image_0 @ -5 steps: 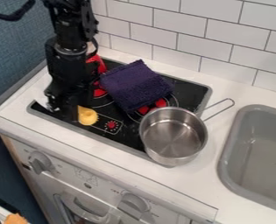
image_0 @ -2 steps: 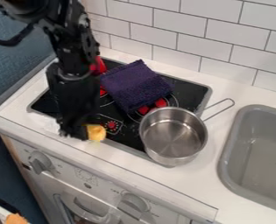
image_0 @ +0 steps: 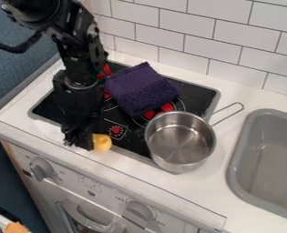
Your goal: Put the yellow knife to the bottom of the burner
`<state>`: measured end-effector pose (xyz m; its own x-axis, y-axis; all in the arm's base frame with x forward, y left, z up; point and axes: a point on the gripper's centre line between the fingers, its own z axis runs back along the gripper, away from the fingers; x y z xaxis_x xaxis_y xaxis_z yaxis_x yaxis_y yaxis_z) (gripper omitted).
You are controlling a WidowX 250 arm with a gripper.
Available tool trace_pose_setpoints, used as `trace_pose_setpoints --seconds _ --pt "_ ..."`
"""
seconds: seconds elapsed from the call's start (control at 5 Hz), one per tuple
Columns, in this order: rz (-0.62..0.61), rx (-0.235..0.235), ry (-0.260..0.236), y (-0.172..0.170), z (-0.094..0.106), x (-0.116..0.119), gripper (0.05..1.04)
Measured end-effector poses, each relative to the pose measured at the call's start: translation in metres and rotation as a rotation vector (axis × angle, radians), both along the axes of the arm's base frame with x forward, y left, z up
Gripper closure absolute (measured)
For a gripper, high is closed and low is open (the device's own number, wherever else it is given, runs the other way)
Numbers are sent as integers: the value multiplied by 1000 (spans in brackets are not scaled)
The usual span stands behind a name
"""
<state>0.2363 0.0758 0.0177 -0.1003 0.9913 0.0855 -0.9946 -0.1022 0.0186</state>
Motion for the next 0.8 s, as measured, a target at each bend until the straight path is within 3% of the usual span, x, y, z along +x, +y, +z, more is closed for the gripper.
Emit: trace_pose_setpoints --seconds 0.4,0.6,0.8 --pt "-51 -21 26 -2 -9 3 668" --pt "-59 -29 24 -3 -10 4 620" --pt "-74 -55 2 -6 -8 4 316"
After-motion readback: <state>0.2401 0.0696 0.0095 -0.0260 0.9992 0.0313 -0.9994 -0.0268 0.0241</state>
